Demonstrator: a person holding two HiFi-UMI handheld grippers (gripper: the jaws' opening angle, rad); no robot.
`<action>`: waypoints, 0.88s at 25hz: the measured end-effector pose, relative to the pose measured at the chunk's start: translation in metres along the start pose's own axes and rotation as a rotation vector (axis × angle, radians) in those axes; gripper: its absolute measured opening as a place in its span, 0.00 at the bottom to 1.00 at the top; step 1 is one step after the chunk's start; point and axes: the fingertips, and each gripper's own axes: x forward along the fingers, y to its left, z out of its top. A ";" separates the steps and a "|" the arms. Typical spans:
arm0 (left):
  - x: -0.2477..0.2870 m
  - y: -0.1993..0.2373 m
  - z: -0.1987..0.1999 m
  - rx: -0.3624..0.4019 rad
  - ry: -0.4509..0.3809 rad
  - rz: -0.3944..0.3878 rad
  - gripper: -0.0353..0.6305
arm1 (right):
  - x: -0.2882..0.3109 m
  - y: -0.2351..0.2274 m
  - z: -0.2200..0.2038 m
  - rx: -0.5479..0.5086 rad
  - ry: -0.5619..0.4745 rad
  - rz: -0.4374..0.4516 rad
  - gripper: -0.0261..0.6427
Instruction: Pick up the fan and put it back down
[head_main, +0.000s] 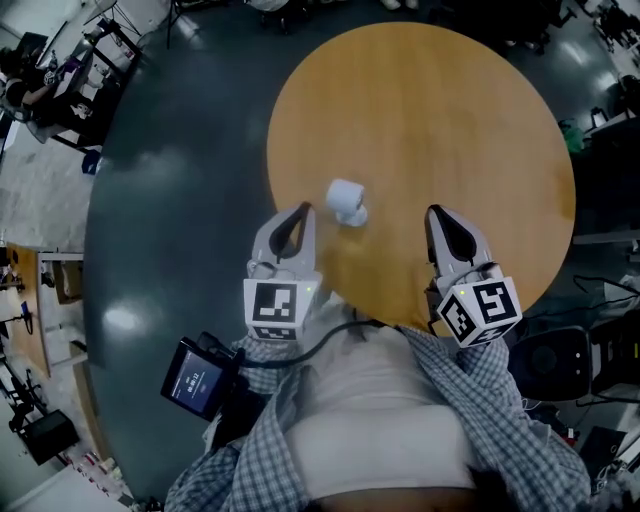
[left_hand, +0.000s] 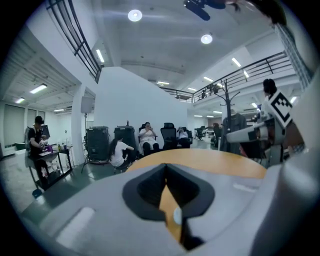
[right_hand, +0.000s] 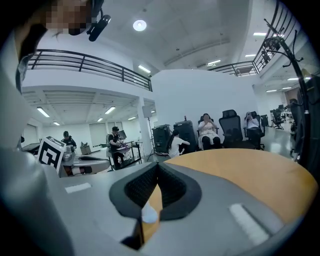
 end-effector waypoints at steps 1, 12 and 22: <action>0.002 -0.001 0.001 -0.001 -0.002 -0.001 0.05 | 0.002 -0.003 0.000 0.000 -0.008 0.000 0.04; -0.007 -0.013 0.007 -0.013 -0.002 -0.054 0.05 | 0.007 0.001 0.007 -0.014 -0.029 0.001 0.04; -0.005 -0.019 0.010 -0.004 -0.008 -0.084 0.05 | 0.004 0.004 0.006 -0.040 -0.020 0.009 0.04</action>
